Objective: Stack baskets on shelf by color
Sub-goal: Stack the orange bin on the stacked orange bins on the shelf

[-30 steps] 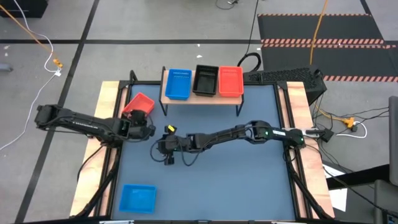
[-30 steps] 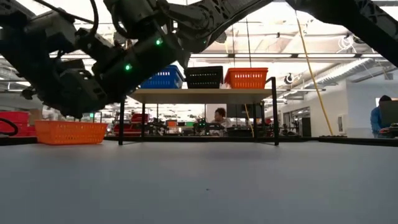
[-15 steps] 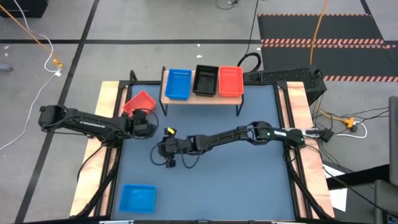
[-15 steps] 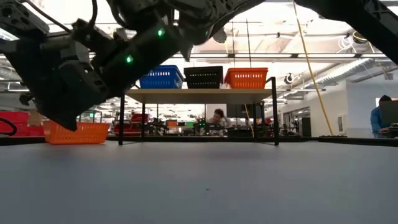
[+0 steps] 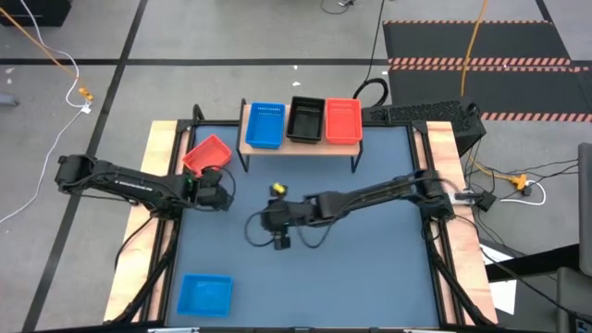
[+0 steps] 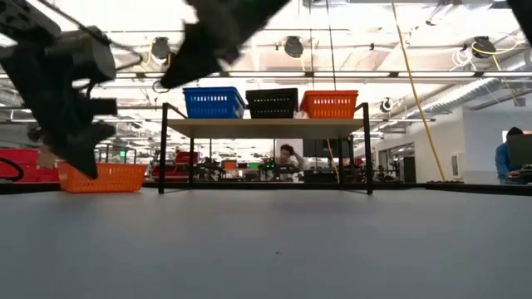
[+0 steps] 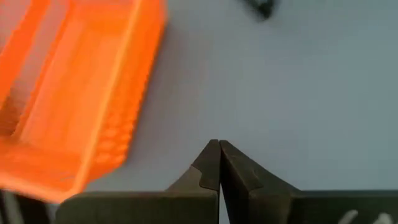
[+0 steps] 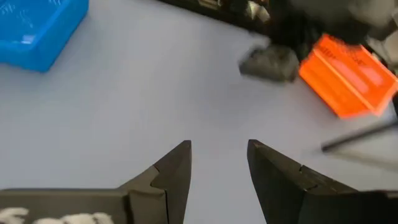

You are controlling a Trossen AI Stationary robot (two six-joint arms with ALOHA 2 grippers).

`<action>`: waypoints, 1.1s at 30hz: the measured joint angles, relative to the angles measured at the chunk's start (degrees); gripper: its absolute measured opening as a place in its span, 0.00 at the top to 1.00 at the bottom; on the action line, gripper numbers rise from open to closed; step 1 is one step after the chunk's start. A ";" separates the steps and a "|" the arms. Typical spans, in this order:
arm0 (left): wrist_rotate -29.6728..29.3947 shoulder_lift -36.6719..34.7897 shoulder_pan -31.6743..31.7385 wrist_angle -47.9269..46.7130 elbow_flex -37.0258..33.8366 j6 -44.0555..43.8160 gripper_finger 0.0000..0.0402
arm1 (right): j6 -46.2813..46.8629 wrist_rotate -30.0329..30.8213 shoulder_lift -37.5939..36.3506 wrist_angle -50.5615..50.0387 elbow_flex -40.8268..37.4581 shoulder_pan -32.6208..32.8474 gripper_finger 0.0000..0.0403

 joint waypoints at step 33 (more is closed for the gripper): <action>-0.24 4.08 23.67 -1.22 5.68 16.51 0.74 | 15.60 0.02 -28.56 50.98 -54.01 -0.59 0.62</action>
